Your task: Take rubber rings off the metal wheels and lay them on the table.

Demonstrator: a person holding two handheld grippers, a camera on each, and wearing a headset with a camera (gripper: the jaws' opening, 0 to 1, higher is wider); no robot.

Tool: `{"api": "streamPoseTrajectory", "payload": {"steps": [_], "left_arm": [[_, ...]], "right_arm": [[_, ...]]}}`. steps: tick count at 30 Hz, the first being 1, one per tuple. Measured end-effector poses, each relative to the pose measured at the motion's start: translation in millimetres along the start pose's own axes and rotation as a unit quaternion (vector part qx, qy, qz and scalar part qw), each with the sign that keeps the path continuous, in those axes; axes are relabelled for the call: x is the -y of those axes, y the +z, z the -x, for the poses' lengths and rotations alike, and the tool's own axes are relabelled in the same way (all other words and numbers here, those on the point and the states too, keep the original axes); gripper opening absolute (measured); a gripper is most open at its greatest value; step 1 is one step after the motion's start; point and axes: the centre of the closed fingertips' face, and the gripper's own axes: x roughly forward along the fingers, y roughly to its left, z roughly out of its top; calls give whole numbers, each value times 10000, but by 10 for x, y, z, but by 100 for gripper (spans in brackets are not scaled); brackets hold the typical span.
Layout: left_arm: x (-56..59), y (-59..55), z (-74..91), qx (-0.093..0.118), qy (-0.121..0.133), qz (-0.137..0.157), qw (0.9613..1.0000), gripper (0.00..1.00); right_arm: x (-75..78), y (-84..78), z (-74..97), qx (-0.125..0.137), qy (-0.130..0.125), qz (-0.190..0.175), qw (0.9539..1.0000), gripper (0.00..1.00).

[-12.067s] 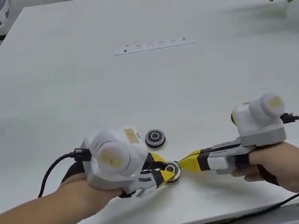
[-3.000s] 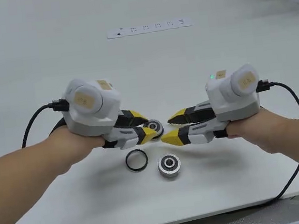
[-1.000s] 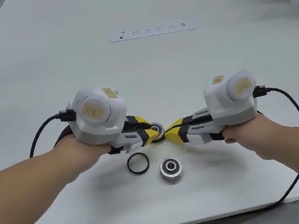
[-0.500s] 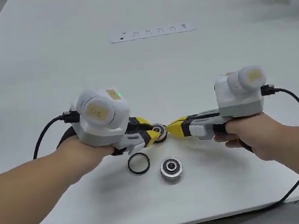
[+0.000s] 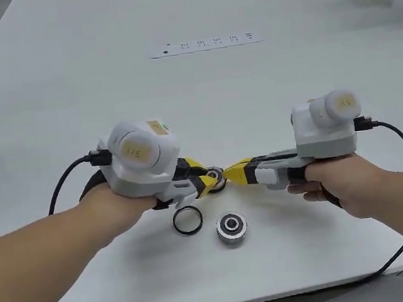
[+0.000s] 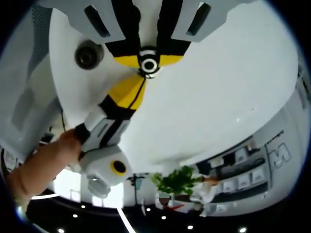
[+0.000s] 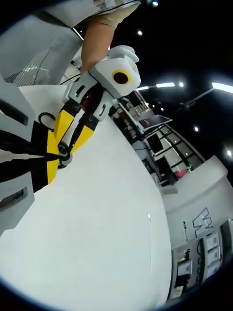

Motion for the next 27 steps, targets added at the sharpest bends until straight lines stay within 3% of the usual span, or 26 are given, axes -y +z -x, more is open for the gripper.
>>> {"api": "streamPoseTrajectory", "payload": {"steps": [12, 16, 17, 20, 27], "left_arm": [[-2, -2, 8, 5, 7, -47, 10000, 12], [-5, -3, 12, 26, 7, -54, 10000, 12], [-5, -3, 14, 35, 5, -48, 10000, 12], [-7, -4, 14, 51, 7, -47, 10000, 12], [-22, -7, 9, 106, -7, -32, 9999, 12]], "right_arm": [[-65, 6, -32, 19, 145, -53, 9999, 0], [-130, 39, -54, 80, 287, -85, 9995, 0], [-235, 108, -60, 240, 574, -275, 9977, 0], [-201, 97, -58, 139, 464, -116, 9988, 0], [-243, 100, -31, 216, 680, -373, 9968, 0]]}}
